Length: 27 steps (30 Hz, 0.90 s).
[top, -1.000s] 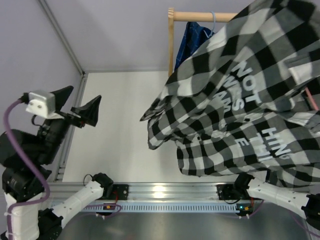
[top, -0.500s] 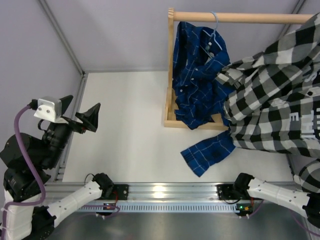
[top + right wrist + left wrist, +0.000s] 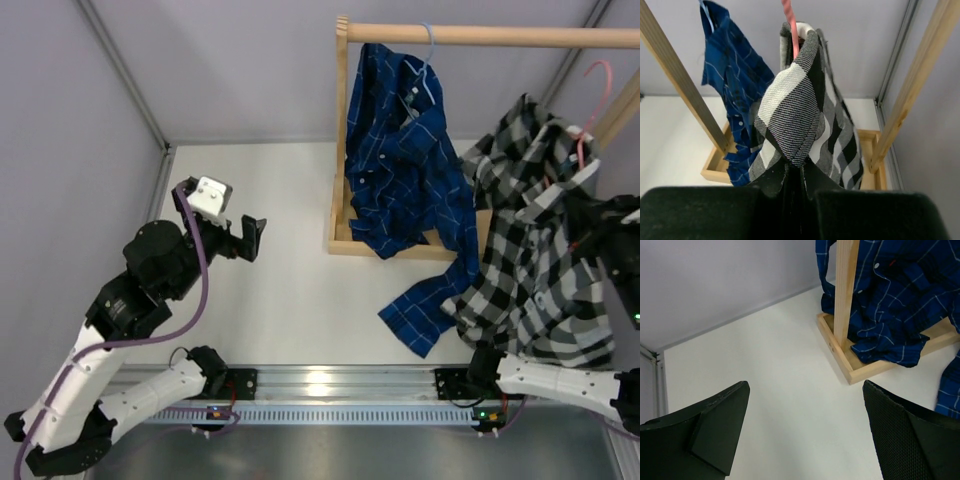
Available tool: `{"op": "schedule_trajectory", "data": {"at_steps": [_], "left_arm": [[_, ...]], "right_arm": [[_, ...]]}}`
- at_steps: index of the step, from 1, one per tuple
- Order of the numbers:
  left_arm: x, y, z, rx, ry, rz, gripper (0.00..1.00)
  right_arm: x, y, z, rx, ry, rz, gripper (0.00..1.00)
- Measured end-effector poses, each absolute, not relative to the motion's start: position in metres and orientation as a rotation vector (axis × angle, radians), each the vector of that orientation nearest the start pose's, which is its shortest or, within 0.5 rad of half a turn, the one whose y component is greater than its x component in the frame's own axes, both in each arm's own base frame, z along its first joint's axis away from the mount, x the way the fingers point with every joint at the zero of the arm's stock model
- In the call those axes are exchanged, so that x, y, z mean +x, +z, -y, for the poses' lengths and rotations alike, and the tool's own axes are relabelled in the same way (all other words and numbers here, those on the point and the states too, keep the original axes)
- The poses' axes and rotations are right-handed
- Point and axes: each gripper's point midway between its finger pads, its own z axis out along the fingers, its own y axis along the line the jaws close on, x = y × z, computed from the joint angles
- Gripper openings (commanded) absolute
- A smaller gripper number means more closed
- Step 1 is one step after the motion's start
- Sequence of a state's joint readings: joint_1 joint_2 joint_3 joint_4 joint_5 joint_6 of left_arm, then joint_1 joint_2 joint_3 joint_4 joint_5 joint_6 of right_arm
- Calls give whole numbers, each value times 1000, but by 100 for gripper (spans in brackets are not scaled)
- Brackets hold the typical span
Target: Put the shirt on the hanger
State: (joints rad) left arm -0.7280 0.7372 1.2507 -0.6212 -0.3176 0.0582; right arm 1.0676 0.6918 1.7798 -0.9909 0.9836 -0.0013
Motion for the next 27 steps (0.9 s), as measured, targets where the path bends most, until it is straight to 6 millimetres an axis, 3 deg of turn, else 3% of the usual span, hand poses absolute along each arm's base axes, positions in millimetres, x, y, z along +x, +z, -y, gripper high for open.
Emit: {"op": "schedule_trajectory", "data": {"at_steps": [3,6,10,14,19,23,25,27], "left_arm": [[225,382,128,433,-250,-1649,98],[232,368,137,444,-256,-1665,98],[241,349,148,458,-263,-1696,98],[255,336,150,445,-239,-1736,98],[265,333,138,375,-212,-1748,98],[282,336,116,258,-203,-1756,98],[295,332,99,183,-197,-1768,98],[303,324,84,131,-187,-1789,98]], "right_arm": [[164,471,4,-43,97,-1585,0],[168,455,-10,-55,134,-1610,0],[168,454,-14,-38,220,-1600,0],[173,459,-12,18,158,-1593,0],[176,469,-25,10,52,-1590,0],[180,474,-46,-43,-36,-1593,0],[185,478,-56,-52,-139,-1599,0],[205,477,-50,11,-326,-1627,0]]}}
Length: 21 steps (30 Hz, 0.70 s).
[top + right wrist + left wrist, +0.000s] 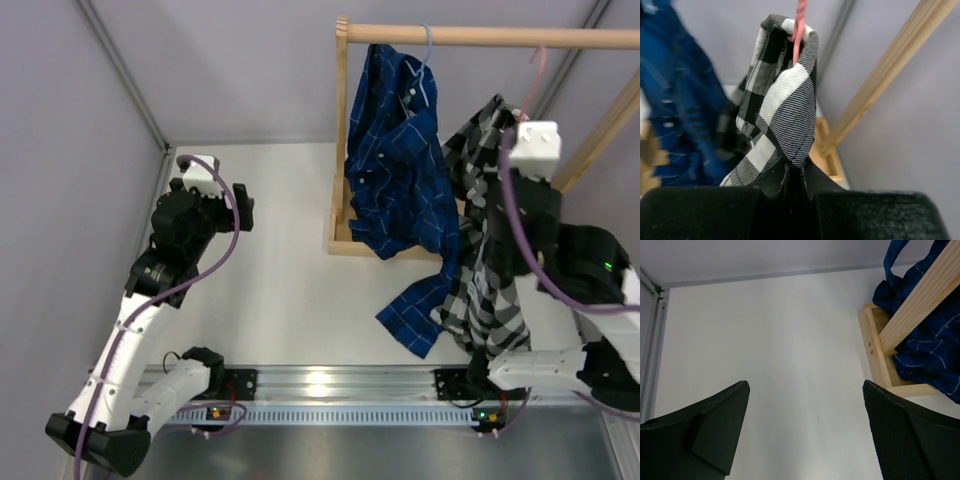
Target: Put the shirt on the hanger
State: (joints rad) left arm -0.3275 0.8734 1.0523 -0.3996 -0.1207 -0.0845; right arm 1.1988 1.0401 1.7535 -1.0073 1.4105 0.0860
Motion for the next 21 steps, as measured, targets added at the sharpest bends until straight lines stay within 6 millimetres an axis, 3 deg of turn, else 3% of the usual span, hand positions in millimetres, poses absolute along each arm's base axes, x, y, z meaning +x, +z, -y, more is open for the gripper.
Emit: {"op": "schedule_trajectory", "data": {"at_steps": [4,6,8,11,16,19,21], "left_arm": [[305,314,78,115,-192,-1808,98],[302,313,80,124,-204,-1805,98],[300,313,80,129,-212,-1800,98],[298,315,80,130,-216,-1790,98],[296,314,79,133,-213,-1781,98],[295,317,78,133,-207,-1772,98],[295,319,77,131,-206,-1764,98]], "right_arm": [[247,447,-34,57,-540,-1719,0],[255,430,-28,36,-541,-1756,0],[252,431,-19,38,-491,-1756,0],[238,454,2,85,-401,-1689,0],[213,514,34,145,-354,-1539,0],[214,540,37,131,-345,-1482,0],[225,546,36,119,-347,-1478,0]]}}
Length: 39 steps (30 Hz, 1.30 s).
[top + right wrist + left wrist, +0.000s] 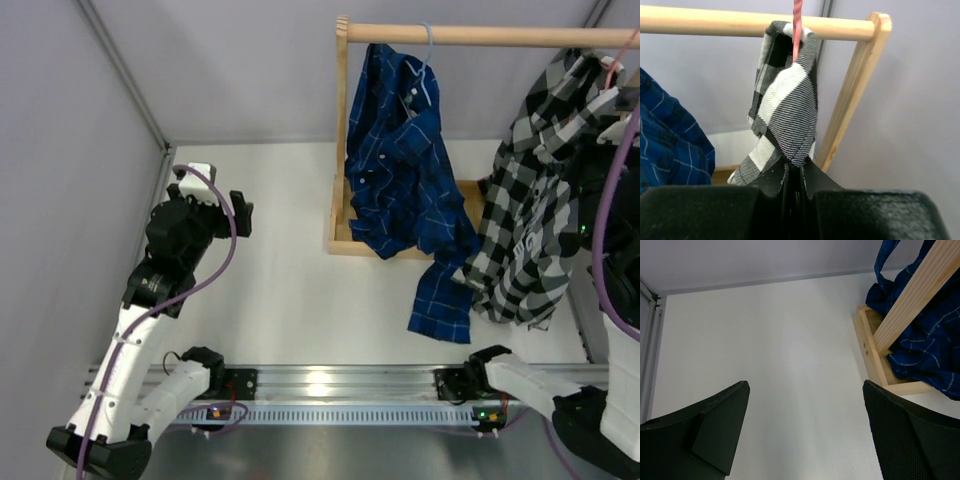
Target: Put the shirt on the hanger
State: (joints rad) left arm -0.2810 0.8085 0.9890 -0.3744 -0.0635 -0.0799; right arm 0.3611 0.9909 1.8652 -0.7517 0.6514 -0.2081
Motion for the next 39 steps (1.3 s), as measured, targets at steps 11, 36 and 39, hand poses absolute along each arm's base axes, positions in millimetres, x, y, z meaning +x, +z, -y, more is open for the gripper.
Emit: {"op": "schedule_trajectory", "data": {"at_steps": [11,36,39], "left_arm": [[290,329,74,130,-212,-1726,98],[288,324,75,137,-217,-1731,98],[288,323,76,140,-221,-1733,98]], "right_arm": [[317,463,54,108,-228,-1732,0],[341,436,57,45,-142,-1753,0],[330,445,61,52,-181,-1714,38]]}}
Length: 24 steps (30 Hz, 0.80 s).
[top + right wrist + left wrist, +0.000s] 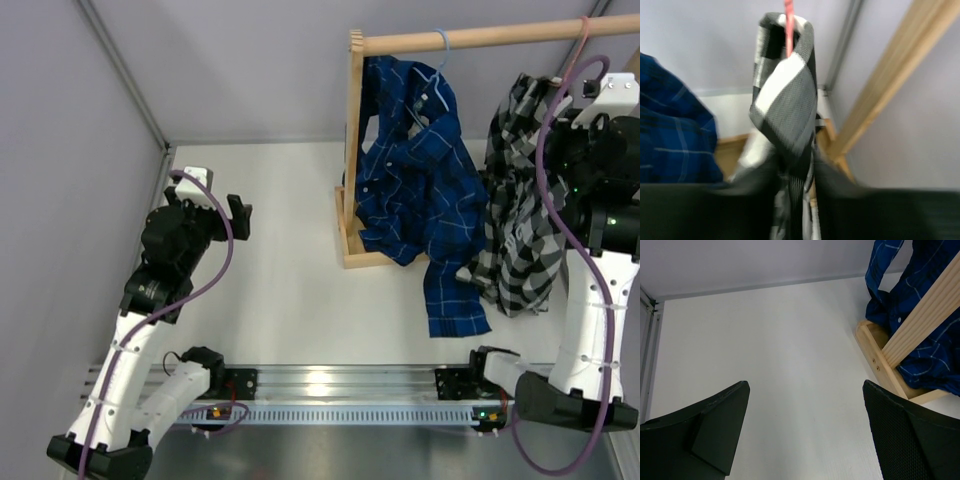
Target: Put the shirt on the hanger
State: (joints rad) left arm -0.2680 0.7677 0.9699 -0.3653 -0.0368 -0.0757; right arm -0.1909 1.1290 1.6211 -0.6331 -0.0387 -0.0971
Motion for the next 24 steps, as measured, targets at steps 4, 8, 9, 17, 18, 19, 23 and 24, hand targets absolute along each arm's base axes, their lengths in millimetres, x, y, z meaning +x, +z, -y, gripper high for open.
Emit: {"op": "schedule_trajectory", "data": {"at_steps": [4,8,9,17,18,19,23,24], "left_arm": [[288,322,77,144,-225,-1738,98],[290,321,67,94,-184,-1746,98],[290,319,62,62,-160,-1752,98],[266,301,9,-219,38,-1794,98],[258,297,3,-242,55,-1793,98],[251,296,-2,-261,69,-1788,98],[225,299,-16,-316,84,-1726,98],[221,300,-19,-327,79,-1706,98]], "right_arm": [[314,446,74,117,-260,-1691,95],[298,454,83,169,-325,-1656,100],[294,457,83,177,-333,-1646,99],[232,483,29,63,-196,-1524,99],[216,483,18,26,-148,-1507,99],[202,482,9,-8,-101,-1494,99],[154,477,-6,-80,36,-1451,99],[152,468,-10,-93,63,-1467,100]]}}
